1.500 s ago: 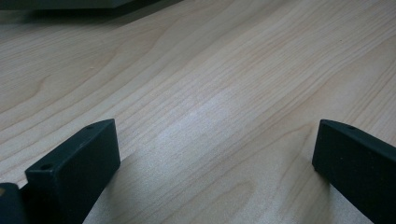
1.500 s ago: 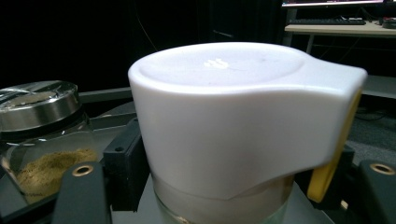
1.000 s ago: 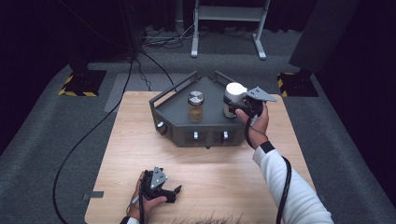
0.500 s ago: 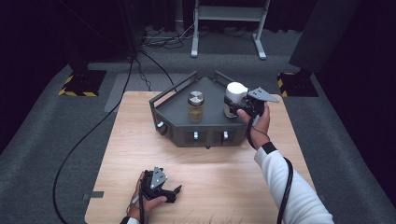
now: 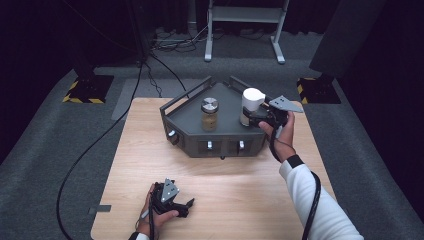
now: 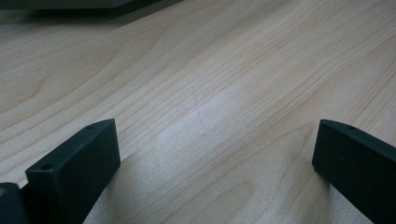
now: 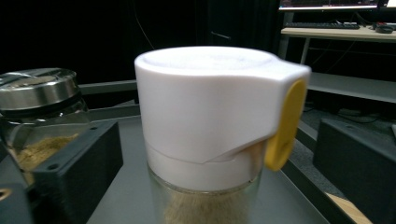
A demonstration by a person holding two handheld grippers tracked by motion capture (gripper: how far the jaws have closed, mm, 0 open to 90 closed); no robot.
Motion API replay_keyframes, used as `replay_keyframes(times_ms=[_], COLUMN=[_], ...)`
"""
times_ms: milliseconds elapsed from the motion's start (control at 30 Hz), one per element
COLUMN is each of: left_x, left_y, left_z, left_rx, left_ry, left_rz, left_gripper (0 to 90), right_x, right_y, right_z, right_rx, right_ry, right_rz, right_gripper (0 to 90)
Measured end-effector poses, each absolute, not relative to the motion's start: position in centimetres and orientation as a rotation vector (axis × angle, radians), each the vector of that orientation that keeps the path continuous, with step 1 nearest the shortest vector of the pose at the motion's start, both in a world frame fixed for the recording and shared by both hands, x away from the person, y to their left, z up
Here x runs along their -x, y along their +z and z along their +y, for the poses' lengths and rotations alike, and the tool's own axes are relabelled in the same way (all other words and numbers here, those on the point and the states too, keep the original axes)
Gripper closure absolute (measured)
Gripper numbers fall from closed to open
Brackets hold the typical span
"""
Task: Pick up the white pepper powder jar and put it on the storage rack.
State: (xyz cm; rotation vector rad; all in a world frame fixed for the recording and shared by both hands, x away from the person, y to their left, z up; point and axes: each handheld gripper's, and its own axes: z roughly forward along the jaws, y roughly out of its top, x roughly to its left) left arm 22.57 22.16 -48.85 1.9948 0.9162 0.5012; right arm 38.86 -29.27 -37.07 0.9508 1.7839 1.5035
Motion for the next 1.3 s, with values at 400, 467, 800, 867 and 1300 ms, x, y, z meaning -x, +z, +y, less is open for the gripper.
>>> replay_keyframes(times_ms=[400,467,800,867,1300], left_x=[-22.6,-22.6,-22.6,-22.6,-22.6], left_y=[-48.8,-48.8,-48.8,-48.8,-48.9], left_z=[22.2,22.2,22.2,22.2,22.2], left_rx=[-1.995,-1.995,-1.995,-1.995,-1.995], left_ry=[0.501,0.501,0.502,0.502,0.502], left_rz=[0.916,0.916,0.916,0.916,0.916], left_gripper=[0.8,0.8,0.8,0.9,0.9], right_x=[-37.4,-36.9,-34.4,-33.9,-29.6], right_y=[-33.9,-33.6,-32.7,-32.7,-34.3], right_z=[-31.7,-32.4,-35.3,-35.8,-38.3], right_rx=[-0.902,-0.897,-0.893,-0.899,-0.894], right_ry=[1.495,1.509,1.498,1.494,1.458], right_rz=[1.847,1.841,1.869,1.876,1.867], right_gripper=[0.6,0.6,0.6,0.6,0.6])
